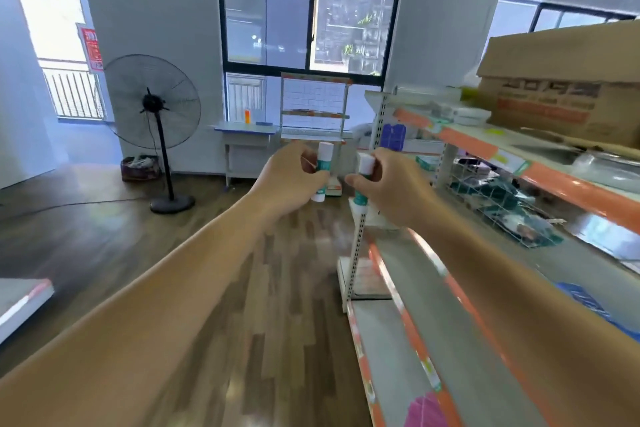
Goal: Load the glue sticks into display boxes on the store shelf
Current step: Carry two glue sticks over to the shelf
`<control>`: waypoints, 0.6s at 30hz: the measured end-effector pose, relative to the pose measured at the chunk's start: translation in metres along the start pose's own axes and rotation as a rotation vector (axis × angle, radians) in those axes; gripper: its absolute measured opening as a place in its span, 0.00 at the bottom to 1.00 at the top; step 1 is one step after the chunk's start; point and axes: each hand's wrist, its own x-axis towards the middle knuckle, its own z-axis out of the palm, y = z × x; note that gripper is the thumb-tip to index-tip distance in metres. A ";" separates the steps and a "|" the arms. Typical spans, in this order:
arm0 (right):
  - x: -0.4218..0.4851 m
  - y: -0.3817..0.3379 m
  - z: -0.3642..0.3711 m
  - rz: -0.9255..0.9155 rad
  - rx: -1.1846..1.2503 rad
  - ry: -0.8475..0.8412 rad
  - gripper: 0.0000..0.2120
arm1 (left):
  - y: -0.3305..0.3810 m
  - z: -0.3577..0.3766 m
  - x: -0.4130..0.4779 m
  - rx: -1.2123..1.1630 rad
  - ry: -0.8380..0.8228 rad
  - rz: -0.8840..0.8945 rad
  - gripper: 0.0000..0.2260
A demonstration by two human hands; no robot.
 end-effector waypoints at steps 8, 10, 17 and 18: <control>0.159 0.011 0.105 0.009 -0.004 0.013 0.12 | -0.107 -0.020 0.173 0.002 -0.055 0.028 0.12; 0.200 0.016 0.125 0.019 -0.008 0.004 0.12 | -0.129 -0.023 0.219 0.013 -0.067 0.035 0.13; 0.336 0.064 0.188 0.053 -0.052 0.012 0.12 | -0.198 -0.001 0.357 -0.001 -0.099 0.056 0.11; 0.355 0.075 0.197 0.056 -0.054 0.016 0.11 | -0.207 0.005 0.378 -0.008 -0.103 0.060 0.11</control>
